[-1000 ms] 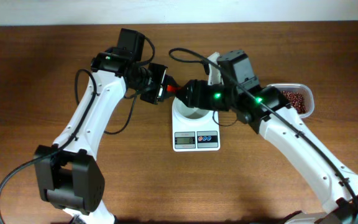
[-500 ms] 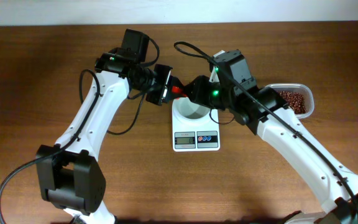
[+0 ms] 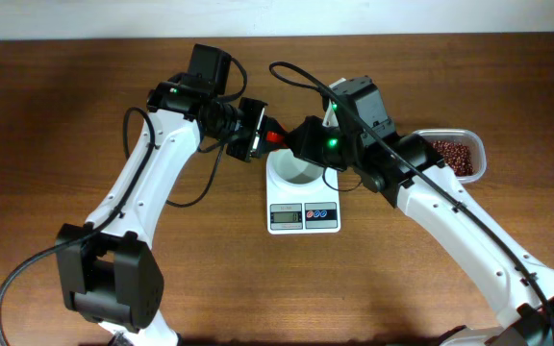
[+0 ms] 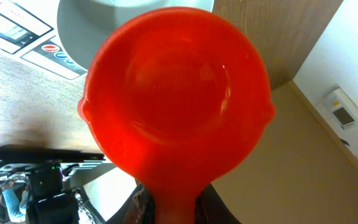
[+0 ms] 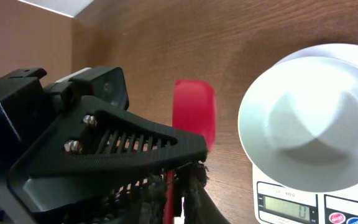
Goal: Scoop item into bowl and weigh 50g on scale
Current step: 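Grasp the scoop handle with the right gripper from the left gripper, then carry the scoop with the right gripper over the bean tub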
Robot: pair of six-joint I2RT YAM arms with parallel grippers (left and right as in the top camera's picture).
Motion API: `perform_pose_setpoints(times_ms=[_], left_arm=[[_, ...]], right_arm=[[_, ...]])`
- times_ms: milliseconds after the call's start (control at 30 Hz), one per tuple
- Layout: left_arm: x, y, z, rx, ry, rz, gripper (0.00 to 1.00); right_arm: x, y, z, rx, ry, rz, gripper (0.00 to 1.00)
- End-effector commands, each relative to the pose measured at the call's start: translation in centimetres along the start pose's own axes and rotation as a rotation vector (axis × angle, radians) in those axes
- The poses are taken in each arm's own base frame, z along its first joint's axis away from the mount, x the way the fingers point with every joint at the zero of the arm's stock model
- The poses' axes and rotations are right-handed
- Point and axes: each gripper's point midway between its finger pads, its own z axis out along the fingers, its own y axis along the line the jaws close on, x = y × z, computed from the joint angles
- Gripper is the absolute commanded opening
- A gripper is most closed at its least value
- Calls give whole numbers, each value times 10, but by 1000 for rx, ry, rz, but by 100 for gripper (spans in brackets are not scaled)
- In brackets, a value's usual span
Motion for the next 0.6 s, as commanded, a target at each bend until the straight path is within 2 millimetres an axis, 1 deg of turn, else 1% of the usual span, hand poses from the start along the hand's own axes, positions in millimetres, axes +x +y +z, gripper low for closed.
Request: perform_pose_setpoints(times_ms=[0, 33, 100, 200, 233, 300, 400, 433, 500, 533, 567], left_arm=[[9, -5, -3, 16, 23, 15, 0], [9, -5, -3, 16, 23, 15, 0], [9, -5, -3, 15, 22, 15, 4], [9, -5, -3, 15, 22, 18, 25], [9, -5, -3, 16, 22, 34, 33], [8, -5, -3, 16, 21, 84, 46], [-3, -4, -4, 4, -45, 255, 53], [-9, -4, -4, -4, -78, 351, 57], [-20, -10, -5, -11, -146, 558, 62], [-24, -12, -6, -17, -168, 626, 67], [-27, -12, -7, -26, -185, 678, 80]], right_arm=[[-4, -1, 4, 15, -9, -3, 4], [-5, -3, 4, 23, -17, -3, 4], [-5, -3, 4, 25, -19, -11, 4], [-6, -3, 3, 25, -19, -21, 4], [-6, -3, 3, 25, -19, -46, 4], [-6, -3, 3, 26, -20, -73, 4], [-14, -4, -3, 29, -28, -113, 4], [-17, -4, -8, 36, -25, -121, 4], [-26, -8, -24, 72, -17, -142, 4], [-30, -11, -33, 91, -12, -154, 4], [-34, -14, -42, 114, -5, -162, 4]])
